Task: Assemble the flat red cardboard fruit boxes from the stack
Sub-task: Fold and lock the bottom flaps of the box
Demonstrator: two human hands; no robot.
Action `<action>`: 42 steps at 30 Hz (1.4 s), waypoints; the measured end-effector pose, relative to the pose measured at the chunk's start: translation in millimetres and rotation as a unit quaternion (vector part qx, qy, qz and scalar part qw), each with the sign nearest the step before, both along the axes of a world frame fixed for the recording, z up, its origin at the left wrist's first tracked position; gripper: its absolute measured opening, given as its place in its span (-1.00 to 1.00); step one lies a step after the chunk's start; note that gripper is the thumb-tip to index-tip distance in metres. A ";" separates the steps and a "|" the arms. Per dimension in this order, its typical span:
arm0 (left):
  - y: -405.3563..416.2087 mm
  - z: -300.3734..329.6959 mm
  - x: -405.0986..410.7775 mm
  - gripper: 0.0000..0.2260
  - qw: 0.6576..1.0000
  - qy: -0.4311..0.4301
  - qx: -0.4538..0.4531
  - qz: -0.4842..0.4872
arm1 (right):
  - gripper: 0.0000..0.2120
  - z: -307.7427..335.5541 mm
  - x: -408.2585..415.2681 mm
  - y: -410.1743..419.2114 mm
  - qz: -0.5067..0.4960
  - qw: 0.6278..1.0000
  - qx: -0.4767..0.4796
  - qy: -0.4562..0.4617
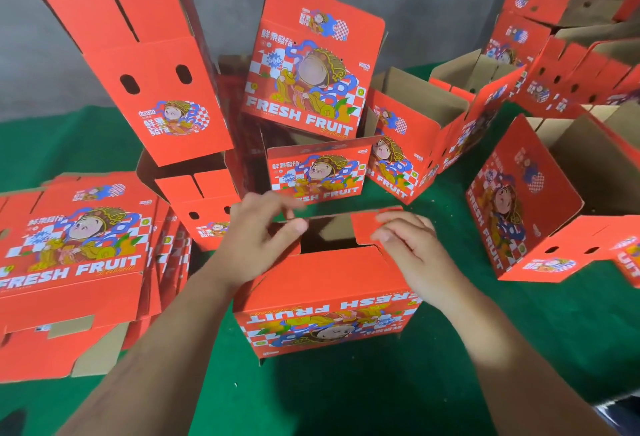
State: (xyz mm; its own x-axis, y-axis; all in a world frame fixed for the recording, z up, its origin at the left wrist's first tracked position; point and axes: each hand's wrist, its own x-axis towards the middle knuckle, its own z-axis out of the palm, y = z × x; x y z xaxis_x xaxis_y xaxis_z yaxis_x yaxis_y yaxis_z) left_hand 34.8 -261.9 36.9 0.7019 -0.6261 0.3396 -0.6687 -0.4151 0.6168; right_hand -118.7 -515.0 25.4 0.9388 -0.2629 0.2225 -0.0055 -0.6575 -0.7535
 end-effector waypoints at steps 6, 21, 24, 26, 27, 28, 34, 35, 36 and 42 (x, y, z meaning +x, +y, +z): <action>3.8 9.9 -8.0 -0.47 0.984 0.035 0.163 0.066 | -0.32 -0.4 10.7 2.2 -0.089 0.978 0.163 0.098; 8.3 10.0 -36.9 -0.35 0.940 0.223 0.124 0.228 | -0.07 12.2 20.7 3.8 -0.112 0.960 0.021 0.258; 9.0 10.2 -42.9 -0.70 0.930 0.224 -0.112 0.268 | -0.03 20.7 12.2 -7.7 -0.156 0.955 0.166 0.190; 4.2 15.3 -44.6 -0.49 0.850 0.356 -0.222 0.318 | -0.10 28.2 5.7 -15.9 -0.194 0.918 0.291 0.187; 1.9 18.9 -45.8 -0.36 0.790 0.471 -0.236 0.313 | -0.10 31.3 2.0 -19.5 -0.204 0.891 0.354 0.197; 0.0 22.4 -47.2 -0.35 0.737 0.571 -0.230 0.278 | -0.09 34.1 -1.3 -22.7 -0.209 0.877 0.381 0.203; -20.5 20.0 -70.2 -0.75 0.755 0.528 -0.286 0.263 | -0.12 37.7 -16.8 -39.3 -0.229 0.834 0.473 0.168; -23.0 22.1 -73.2 -0.70 0.759 0.514 -0.316 0.244 | -0.06 34.2 -19.7 -43.1 -0.212 0.818 0.503 0.183; -24.6 23.5 -74.9 -0.61 0.761 0.499 -0.349 0.225 | 0.00 31.4 -23.6 -45.3 -0.185 0.802 0.531 0.199; -25.4 19.9 -78.5 -0.38 0.819 0.414 -0.384 0.099 | -0.23 25.5 -53.9 -65.2 -0.030 0.728 0.653 0.209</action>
